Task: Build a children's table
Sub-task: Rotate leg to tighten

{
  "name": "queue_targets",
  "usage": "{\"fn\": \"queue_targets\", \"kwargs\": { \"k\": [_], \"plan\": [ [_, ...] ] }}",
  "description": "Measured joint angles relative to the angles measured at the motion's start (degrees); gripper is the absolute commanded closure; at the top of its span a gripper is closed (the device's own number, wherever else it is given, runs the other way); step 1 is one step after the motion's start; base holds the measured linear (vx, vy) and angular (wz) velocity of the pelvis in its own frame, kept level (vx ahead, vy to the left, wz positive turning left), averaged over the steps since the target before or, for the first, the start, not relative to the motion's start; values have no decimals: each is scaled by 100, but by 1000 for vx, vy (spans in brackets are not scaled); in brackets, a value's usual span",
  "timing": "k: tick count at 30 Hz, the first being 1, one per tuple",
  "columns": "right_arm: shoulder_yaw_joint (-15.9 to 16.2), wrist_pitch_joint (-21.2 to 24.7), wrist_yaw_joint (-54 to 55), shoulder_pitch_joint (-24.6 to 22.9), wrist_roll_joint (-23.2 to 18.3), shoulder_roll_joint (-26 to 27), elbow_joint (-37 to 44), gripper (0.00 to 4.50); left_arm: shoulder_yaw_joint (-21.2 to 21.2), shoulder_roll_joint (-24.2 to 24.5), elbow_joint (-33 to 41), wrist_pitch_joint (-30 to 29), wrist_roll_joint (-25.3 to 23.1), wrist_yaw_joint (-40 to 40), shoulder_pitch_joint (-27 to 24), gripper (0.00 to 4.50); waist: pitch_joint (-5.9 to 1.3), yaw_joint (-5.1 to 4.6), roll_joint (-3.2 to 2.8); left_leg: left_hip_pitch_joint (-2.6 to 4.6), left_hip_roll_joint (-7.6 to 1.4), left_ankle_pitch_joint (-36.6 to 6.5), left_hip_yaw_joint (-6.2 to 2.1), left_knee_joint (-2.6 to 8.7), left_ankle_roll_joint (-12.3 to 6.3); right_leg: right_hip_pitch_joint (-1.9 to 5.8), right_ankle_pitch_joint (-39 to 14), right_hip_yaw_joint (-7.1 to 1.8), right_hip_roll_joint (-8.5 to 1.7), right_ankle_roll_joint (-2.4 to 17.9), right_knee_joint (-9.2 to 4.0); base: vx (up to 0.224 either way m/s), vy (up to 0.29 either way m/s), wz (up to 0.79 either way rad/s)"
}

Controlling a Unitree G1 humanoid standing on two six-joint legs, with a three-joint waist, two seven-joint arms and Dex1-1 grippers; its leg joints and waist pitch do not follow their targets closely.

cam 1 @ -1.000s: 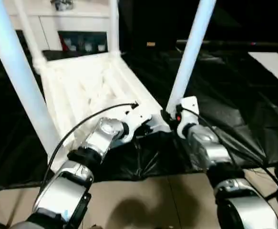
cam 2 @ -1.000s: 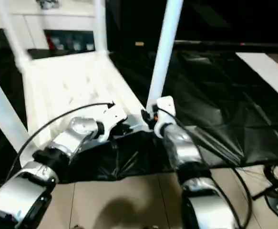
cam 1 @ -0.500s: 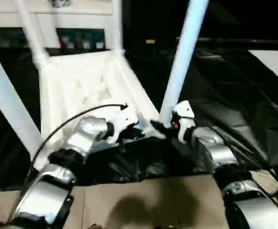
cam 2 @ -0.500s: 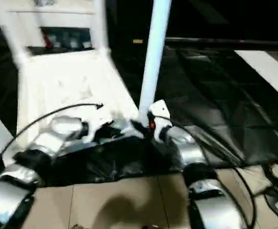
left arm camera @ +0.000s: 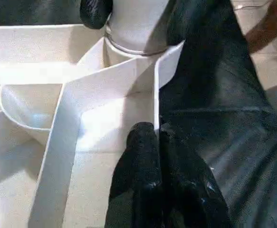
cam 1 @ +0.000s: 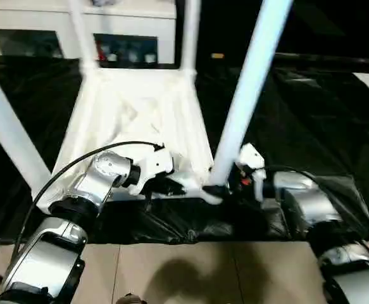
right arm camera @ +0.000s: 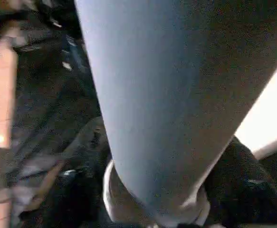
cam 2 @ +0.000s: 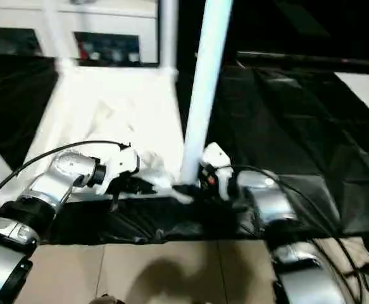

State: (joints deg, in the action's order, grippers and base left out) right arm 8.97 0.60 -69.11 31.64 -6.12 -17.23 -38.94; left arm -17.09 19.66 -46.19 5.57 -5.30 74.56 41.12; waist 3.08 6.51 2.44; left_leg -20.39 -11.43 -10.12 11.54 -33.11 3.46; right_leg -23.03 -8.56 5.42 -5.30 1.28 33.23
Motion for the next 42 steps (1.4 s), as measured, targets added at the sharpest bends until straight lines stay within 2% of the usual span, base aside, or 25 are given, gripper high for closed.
{"fn": "queue_targets", "kwargs": {
  "k": [4, 5, 12, 14, 17, 22, 28, 32, 33, 34, 37, 39, 42],
  "plan": [
    [21, 6, -98, -20, -3, -8, 36, 218, -18, 32, 0, 42, -1, 112, 0, 450, 0, 1, 0, 0, -1, 1, 0, 0, 1, 2, -2, 0, 0, -3, 1, 0, 0, 0],
    [22, 6, -100, -23, -3, -8, 42, 240, -18, 34, -1, 46, -2, 119, 0, 450, 0, 1, 0, 0, -1, 1, 0, 0, 1, 2, -2, 0, 0, -4, 2, 0, 0, 0],
    [9, 12, -51, -65, 2, -2, 106, 254, -16, 27, -1, 38, -12, 92, 1, 450, -1, 2, 0, 0, -2, 1, -1, 0, 2, 3, -3, 0, 0, -6, 2, 0, 0, 0],
    [-108, 34, 297, -59, 30, 103, 33, 254, 43, -39, -34, -94, -41, -186, 13, 450, -2, -9, 3, 3, -2, 2, -1, 0, 3, 7, -3, 0, 0, -7, 4, 0, 0, 0],
    [-413, -14, 1244, 95, 97, 449, -365, 256, 149, -201, -100, -389, -130, -827, 60, 450, -1, -98, 8, 8, -2, 6, -5, -4, 10, 6, -21, 1, 0, -37, 3, 0, 0, 0],
    [-850, -60, 2978, 393, 116, 965, -946, 257, 280, -615, -2, -937, -228, -1871, 58, 450, 5, -312, 18, 11, 0, 8, -22, -8, 13, -7, -22, 14, 0, -39, -12, 0, 0, 0],
    [-1143, -64, 4485, 670, 170, 1434, -1284, 257, 383, -962, 293, -1431, -294, -2722, -37, 450, 5, -411, 20, 10, 0, 8, -23, -5, 14, -17, -18, 14, 1, -37, -8, 0, 0, 0],
    [-1201, -164, 4942, 745, 266, 1592, -1366, 257, 390, -1044, 383, -1557, -306, -2921, -41, 450, 3, -431, 21, 10, 0, 4, -20, -1, 18, -18, -15, 12, 2, -34, -6, 0, 0, 0],
    [-1200, -204, 4944, 744, 280, 1592, -1371, 201, 390, -1045, 393, -1558, -307, -2924, -41, 450, 3, -429, 21, 10, 0, 1, -20, 2, 21, -18, 3, 12, 2, -5, -6, 0, 0, 0],
    [-1201, -242, 4942, 742, 279, 1592, -1378, 187, 389, -1045, 403, -1558, -307, -2923, -41, 450, 3, -425, 21, 11, 1, 0, -20, 9, 22, -19, 5, 12, 2, -1, -6, 0, 0, 0],
    [-1214, -321, 4793, 718, 220, 1606, -1373, 181, 386, -1024, 446, -1554, -309, -2895, -58, 450, 3, -420, 20, 12, -1, 1, -20, 19, 22, -25, 5, 13, 6, -1, 0, 0, 0, 0],
    [-1210, -355, 4631, 694, 229, 1565, -1353, 143, 373, -984, 483, -1537, -309, -2802, -77, 450, 3, -421, 20, 12, -2, 1, -20, 21, 22, -27, 5, 13, 8, -1, 0, 0, 0, 0],
    [-1078, -365, 4135, 623, 238, 1411, -1276, 143, 356, -887, 490, -1422, -308, -2578, -91, 450, 4, -426, 9, 11, -3, 1, -19, 22, 22, -27, 5, 13, 8, -1, -2, 0, 0, 0]
  ]
}}
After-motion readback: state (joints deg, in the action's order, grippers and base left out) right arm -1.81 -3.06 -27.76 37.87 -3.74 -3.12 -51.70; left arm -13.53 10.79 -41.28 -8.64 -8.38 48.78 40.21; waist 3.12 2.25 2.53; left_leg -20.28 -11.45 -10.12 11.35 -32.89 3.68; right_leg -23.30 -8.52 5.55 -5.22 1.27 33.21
